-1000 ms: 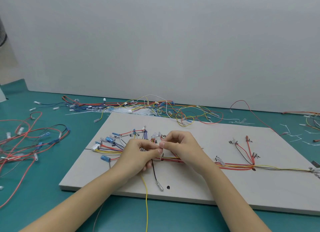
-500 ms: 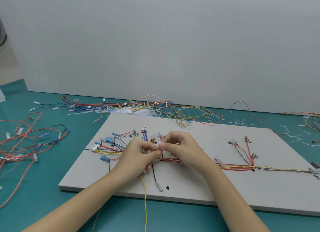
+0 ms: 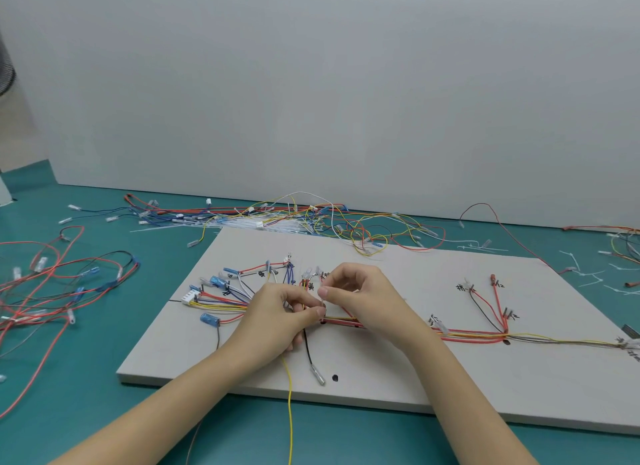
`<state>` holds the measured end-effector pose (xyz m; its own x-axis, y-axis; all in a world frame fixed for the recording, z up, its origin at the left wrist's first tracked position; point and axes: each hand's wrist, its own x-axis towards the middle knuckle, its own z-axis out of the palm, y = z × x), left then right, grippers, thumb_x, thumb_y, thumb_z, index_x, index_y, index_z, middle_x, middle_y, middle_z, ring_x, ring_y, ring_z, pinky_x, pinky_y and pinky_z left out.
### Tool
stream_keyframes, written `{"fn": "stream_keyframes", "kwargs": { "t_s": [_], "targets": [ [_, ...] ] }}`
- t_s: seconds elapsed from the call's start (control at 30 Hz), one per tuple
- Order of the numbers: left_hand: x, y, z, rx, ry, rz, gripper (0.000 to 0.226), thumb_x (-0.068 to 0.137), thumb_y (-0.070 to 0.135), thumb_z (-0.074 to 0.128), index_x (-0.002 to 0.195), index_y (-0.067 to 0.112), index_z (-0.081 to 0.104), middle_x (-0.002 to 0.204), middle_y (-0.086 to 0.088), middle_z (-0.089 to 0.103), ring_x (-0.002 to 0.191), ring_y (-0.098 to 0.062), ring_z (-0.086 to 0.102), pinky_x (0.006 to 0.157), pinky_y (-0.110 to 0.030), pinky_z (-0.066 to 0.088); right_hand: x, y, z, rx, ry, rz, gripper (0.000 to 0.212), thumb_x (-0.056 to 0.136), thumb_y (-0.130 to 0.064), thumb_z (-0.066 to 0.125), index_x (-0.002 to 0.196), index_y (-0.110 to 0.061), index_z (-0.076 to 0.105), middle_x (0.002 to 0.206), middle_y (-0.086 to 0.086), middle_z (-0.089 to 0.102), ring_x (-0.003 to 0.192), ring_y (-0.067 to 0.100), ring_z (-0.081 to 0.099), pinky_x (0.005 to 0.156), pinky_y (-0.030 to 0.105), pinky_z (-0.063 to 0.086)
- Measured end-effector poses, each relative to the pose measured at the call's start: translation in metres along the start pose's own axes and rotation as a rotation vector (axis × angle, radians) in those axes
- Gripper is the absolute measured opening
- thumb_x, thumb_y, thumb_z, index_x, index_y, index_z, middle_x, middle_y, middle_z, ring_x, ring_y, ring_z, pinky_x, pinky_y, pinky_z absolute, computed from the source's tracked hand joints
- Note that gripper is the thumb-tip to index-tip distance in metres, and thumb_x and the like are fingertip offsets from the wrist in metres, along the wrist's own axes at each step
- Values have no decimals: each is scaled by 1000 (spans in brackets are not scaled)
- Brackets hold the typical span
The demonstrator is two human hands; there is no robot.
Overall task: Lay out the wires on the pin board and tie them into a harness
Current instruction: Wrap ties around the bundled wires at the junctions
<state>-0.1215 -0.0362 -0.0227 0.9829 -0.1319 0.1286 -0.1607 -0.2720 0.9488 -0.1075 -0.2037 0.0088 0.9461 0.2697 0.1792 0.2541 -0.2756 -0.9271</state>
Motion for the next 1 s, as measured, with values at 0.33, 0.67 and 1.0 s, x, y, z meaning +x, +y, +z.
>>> {"fn": "stream_keyframes", "kwargs": {
  "t_s": [0.33,0.67,1.0],
  "targets": [
    [-4,3,3,149,28,53,11,83,11,73,74,17,74,48,4,53,37,-16,54,37,-17,35,-2,-9,3,120,-2,-24,13,87,0,62,77,-9,62,69,4,64,62,7,58,63,14,43],
    [-4,8,8,565,87,250,5,85,21,71,81,21,74,74,11,46,70,-4,46,61,-15,30,-4,-12,4,178,11,39,18,87,-1,60,73,-13,63,64,0,65,62,14,64,60,19,45],
    [-5,12,13,813,54,254,7,93,24,56,89,22,62,83,8,33,88,-26,58,66,-36,40,-6,-14,5,216,-21,100,20,80,-7,61,65,-20,64,64,-4,63,61,14,64,52,14,39]
  ]
}}
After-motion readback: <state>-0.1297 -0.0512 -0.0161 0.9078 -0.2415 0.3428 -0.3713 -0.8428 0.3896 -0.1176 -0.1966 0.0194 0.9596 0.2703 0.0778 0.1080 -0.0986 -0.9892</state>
